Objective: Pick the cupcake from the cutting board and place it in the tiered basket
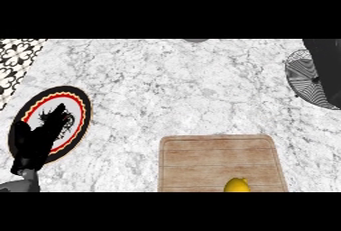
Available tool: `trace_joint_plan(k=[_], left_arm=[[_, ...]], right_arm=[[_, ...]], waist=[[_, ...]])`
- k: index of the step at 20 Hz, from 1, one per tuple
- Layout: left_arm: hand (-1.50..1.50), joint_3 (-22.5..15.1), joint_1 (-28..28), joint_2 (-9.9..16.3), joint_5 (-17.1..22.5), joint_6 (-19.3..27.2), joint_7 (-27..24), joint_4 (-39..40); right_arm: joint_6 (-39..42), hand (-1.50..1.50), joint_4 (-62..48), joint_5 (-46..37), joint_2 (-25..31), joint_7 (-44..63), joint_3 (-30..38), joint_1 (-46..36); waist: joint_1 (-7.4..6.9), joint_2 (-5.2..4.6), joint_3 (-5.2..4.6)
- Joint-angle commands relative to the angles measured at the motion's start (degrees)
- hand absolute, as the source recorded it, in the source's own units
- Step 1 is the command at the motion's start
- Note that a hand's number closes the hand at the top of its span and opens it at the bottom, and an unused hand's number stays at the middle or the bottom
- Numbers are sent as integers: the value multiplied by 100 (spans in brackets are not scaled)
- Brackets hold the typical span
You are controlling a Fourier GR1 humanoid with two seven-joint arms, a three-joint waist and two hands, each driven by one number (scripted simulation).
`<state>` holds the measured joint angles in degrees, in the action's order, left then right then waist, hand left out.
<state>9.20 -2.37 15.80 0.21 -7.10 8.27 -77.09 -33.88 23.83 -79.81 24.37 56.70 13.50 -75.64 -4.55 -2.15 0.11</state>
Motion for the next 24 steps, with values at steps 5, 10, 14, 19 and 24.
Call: trace_joint_plan(k=[5,10,14,19,24], left_arm=[[0,-48,-174,-18,-67,80,189,-101],[0,-88,194,-142,-138,110,-137,-74],[0,49,-58,96,49,-137,19,20],[0,24,-13,73,15,-89,81,-124],[0,44,-22,-7,34,-39,89,-67]], right_arm=[[-1149,150,-478,526,487,-766,649,158],[-1038,150,-750,881,846,-1351,976,101],[805,150,-1525,-608,1450,-959,-277,48],[1476,150,-1822,-878,1643,-1437,-560,-49],[1741,150,-1788,-804,1935,-1980,-492,-344]], waist=[[-25,-11,6],[-17,24,3],[-37,1,-31],[-60,17,-6],[-44,13,1]])
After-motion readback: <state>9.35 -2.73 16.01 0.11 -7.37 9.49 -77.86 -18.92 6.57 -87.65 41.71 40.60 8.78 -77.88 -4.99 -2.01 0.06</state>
